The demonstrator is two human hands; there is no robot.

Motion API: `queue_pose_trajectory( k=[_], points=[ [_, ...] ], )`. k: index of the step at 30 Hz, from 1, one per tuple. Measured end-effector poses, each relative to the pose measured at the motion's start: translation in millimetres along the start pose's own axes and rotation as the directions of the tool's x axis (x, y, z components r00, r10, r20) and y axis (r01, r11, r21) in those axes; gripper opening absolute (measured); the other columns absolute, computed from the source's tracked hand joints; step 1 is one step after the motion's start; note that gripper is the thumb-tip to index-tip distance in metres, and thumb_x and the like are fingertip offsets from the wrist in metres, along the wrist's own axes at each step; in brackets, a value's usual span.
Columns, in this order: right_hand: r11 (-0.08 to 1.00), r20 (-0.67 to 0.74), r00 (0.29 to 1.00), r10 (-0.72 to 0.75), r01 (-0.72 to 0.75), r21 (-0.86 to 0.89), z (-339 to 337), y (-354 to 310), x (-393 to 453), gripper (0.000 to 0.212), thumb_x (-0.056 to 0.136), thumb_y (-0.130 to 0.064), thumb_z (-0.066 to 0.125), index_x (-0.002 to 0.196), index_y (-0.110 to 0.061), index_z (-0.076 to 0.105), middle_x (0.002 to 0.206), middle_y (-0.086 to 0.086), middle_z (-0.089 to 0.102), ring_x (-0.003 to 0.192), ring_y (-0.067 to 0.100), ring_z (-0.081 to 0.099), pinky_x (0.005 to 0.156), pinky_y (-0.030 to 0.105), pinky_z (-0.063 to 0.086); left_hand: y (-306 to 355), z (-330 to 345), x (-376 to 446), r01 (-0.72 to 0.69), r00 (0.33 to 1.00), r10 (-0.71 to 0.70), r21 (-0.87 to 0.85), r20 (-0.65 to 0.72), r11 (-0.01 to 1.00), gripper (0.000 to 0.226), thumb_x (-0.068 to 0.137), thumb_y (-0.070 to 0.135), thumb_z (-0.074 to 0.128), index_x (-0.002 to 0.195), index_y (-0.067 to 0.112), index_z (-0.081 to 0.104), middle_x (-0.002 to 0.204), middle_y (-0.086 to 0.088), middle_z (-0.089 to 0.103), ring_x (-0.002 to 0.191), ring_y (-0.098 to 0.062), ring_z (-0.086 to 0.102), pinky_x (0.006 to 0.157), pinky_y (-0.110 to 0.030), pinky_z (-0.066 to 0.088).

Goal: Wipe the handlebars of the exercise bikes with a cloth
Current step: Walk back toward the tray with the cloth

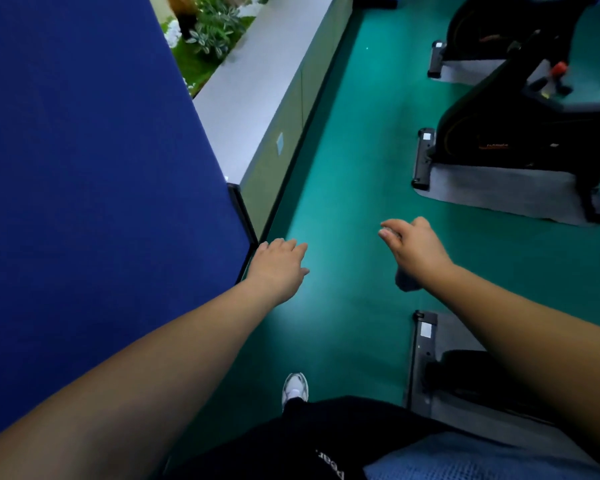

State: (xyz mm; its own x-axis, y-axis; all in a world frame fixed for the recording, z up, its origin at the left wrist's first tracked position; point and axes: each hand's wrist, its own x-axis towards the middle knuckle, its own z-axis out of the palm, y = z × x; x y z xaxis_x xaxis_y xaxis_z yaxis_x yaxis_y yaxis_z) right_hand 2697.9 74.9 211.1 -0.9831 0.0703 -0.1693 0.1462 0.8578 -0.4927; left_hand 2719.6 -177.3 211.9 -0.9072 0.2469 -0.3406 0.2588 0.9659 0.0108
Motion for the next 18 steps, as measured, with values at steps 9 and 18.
queue_pose_trajectory(
  k=[9, 18],
  points=[
    [0.983, -0.101, 0.983, 0.156, -0.144, 0.116, -1, -3, 87, 0.035, 0.096, -0.04, 0.049, 0.124, -0.024, 0.062, 0.112, 0.018, 0.047, 0.1, 0.036, 0.057, 0.091, 0.033, 0.043, -28, -28, 126, -0.134, 0.991, 0.133, 0.081, 0.022, 0.988, 0.06, 0.099, 0.045, 0.037, 0.15, 0.021, 0.019, 0.156, -0.002, 0.026, 0.142, -0.023, 0.024, 0.115, -0.042, 0.021],
    [0.98, -0.12, 0.98, 0.161, -0.144, 0.141, -50, 33, 247, 0.034, 0.096, -0.041, 0.048, 0.124, -0.026, 0.061, 0.109, 0.012, 0.045, 0.098, 0.032, 0.057, 0.09, 0.031, 0.042, -7, -82, 290, -0.159, 0.987, 0.161, 0.128, -0.002, 0.979, 0.058, 0.099, 0.045, 0.035, 0.15, 0.022, 0.019, 0.157, -0.003, 0.024, 0.142, -0.024, 0.023, 0.115, -0.041, 0.021]
  ],
)
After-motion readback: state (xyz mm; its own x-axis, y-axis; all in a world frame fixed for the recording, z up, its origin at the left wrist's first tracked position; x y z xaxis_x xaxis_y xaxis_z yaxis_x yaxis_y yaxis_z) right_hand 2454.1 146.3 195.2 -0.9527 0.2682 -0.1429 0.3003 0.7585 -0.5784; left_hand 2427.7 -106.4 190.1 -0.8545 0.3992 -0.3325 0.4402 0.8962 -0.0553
